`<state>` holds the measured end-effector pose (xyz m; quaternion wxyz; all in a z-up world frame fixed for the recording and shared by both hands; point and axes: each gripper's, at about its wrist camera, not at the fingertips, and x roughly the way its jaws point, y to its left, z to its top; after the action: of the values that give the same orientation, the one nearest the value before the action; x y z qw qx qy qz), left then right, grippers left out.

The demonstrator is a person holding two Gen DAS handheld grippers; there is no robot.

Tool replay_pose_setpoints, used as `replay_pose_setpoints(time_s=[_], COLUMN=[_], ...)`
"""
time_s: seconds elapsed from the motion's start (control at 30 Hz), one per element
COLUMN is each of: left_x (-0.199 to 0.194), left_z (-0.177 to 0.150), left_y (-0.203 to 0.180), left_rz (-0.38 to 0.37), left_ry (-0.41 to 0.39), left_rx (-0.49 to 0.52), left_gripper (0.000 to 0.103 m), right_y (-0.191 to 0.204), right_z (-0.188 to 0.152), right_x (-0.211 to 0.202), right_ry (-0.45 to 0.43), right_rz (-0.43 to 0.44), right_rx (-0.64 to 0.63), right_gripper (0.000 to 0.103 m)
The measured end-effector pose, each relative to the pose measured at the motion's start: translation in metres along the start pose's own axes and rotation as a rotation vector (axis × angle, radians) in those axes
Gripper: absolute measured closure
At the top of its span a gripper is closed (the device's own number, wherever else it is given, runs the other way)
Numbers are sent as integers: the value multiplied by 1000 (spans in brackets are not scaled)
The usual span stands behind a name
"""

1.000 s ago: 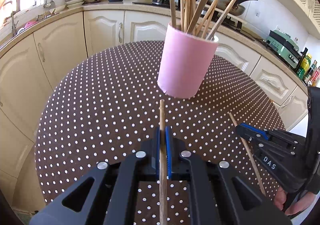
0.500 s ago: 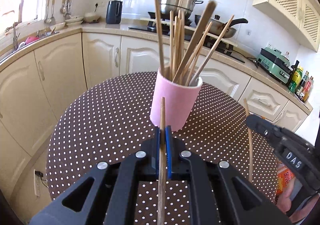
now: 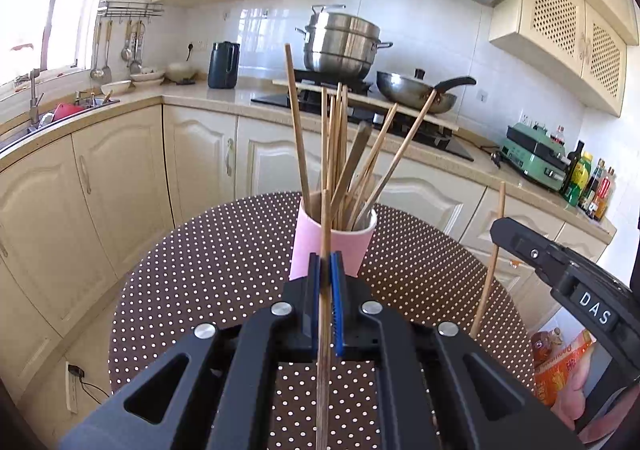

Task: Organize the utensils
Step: 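Lift both held chopsticks upright and carry them above the pink cup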

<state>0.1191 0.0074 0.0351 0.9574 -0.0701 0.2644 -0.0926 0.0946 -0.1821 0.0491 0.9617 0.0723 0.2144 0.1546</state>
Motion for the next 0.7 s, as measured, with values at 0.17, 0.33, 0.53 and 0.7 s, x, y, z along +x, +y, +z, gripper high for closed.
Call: replay_pose_setpoints(time_s=[0.17,0.33,0.53,0.7], left_x=[-10,-26,-46,-62], left_z=[6,14,28,41], left_y=[1,3,2,-7], left_rz=[11,13,24,28], left_ry=[-30,-80,-158,-228], left_rx=[-10,-16,-12,15], left_gripper=[97,97,97,97], right_y=[1,2,6,9], right_z=[8,16,29,40], right_x=[-9,-18,-20,-24], right_ry=[-30,-69,-102,-135], right_rz=[3,-2,3,7], right_rx=[-7,-7,-19,-27], right_gripper=[97,97,97,97])
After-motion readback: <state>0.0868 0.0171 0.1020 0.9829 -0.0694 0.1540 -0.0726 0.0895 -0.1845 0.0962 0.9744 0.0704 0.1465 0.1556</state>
